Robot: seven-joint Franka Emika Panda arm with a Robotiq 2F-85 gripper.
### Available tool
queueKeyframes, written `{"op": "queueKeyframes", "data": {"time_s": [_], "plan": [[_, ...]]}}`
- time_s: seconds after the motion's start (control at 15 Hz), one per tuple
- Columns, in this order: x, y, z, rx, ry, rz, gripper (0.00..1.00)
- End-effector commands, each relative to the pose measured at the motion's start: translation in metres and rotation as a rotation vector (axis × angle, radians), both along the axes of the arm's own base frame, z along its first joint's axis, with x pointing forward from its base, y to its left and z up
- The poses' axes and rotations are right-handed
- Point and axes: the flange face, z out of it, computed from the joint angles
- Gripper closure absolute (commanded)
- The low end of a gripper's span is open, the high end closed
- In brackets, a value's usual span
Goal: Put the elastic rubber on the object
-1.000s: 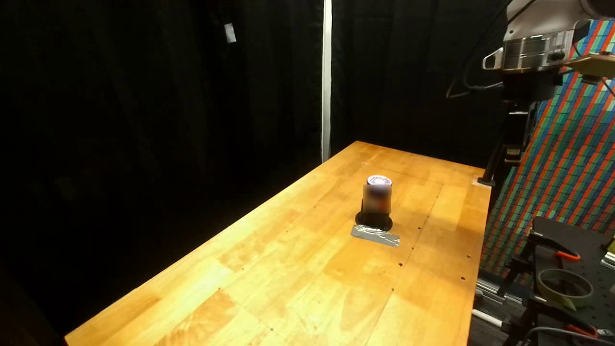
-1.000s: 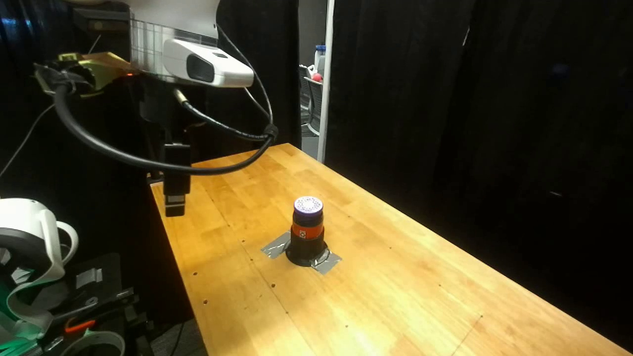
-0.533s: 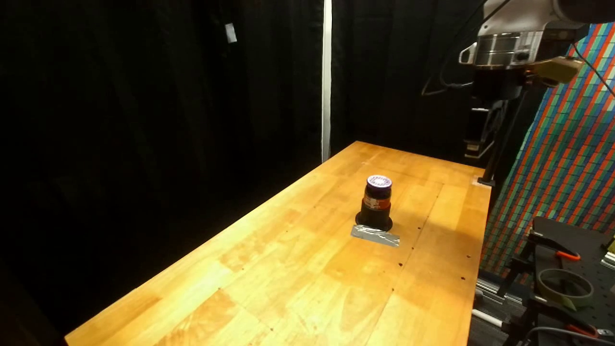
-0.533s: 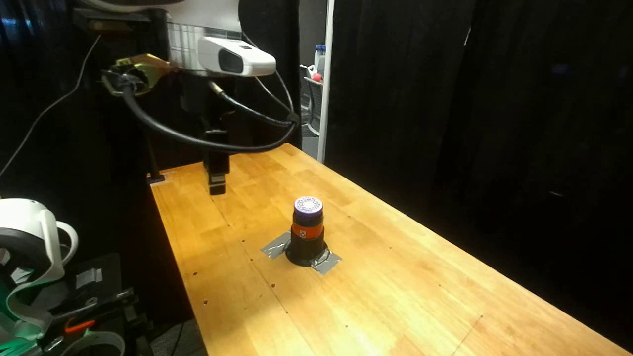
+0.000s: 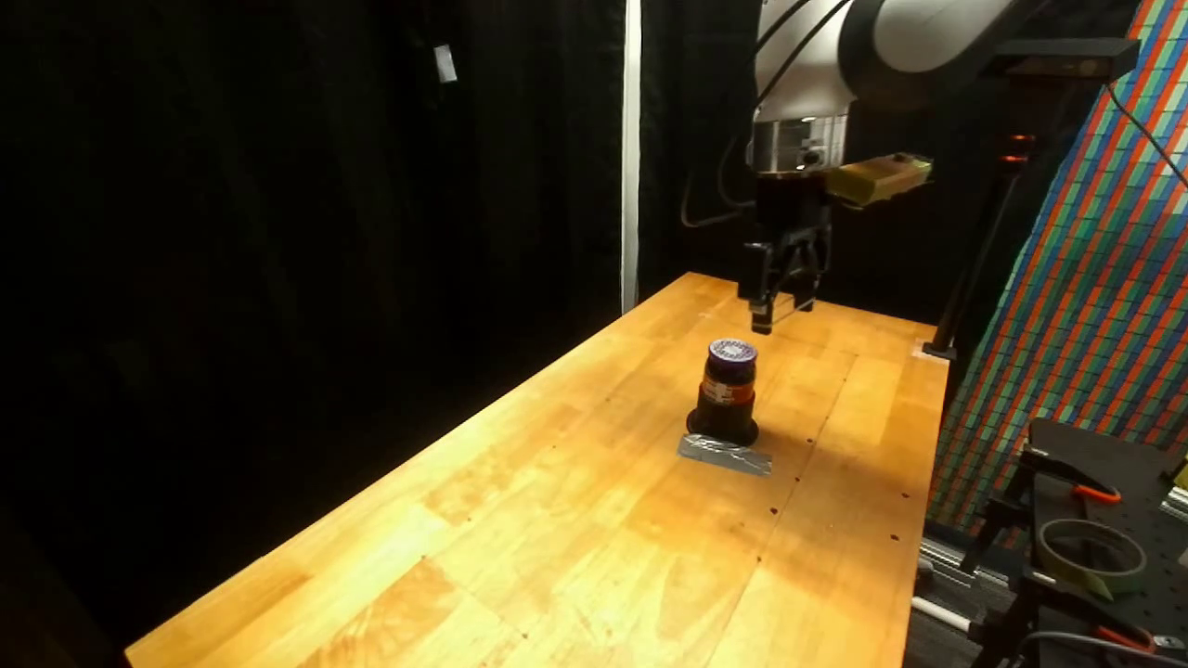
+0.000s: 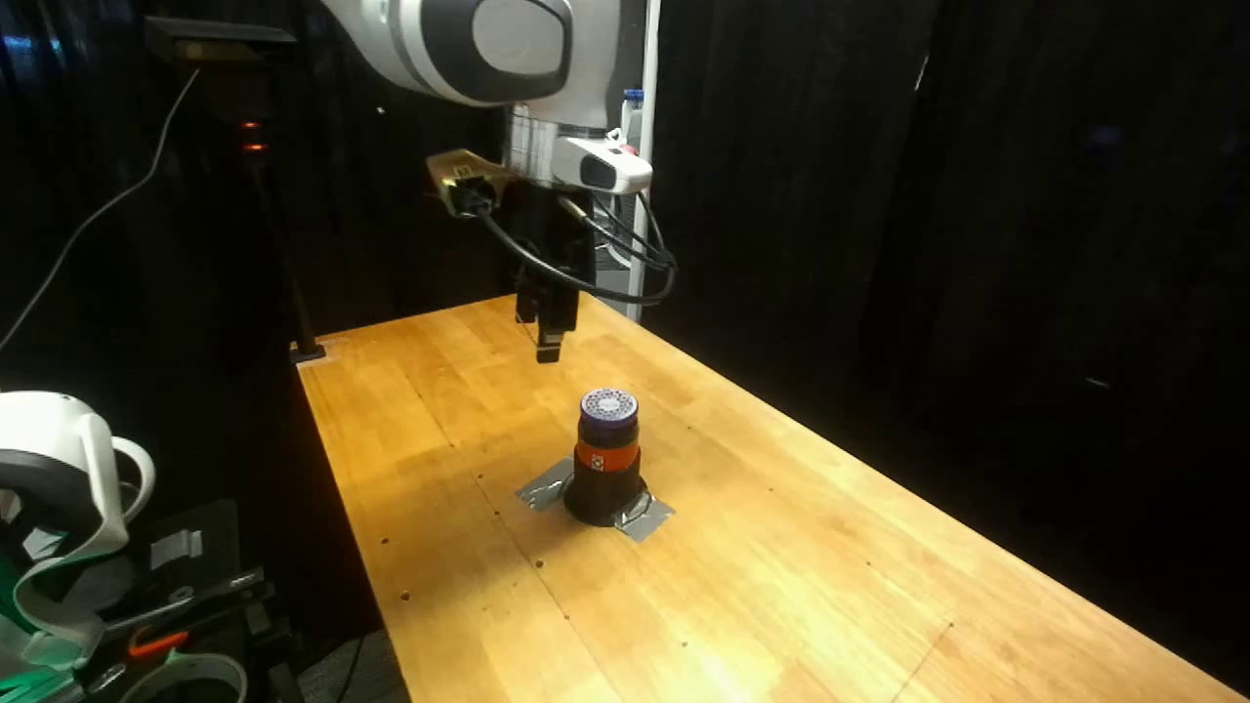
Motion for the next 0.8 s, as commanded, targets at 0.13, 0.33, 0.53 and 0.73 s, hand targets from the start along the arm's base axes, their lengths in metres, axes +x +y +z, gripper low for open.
{"op": "queueKeyframes", "data": {"time_s": [0.13,0.33,0.53,0.73], "plan": [[0.094,-0.02,-0.037,0.02,0.065,-0.048,0.0],[0.115,-0.04,-0.055,0.036,0.146,-0.041,0.0],[0.13,-0.051,-0.072,0.054,0.197,-0.036,0.0],[0.139,-0.055,-0.086,0.067,0.228,-0.03,0.0]]}}
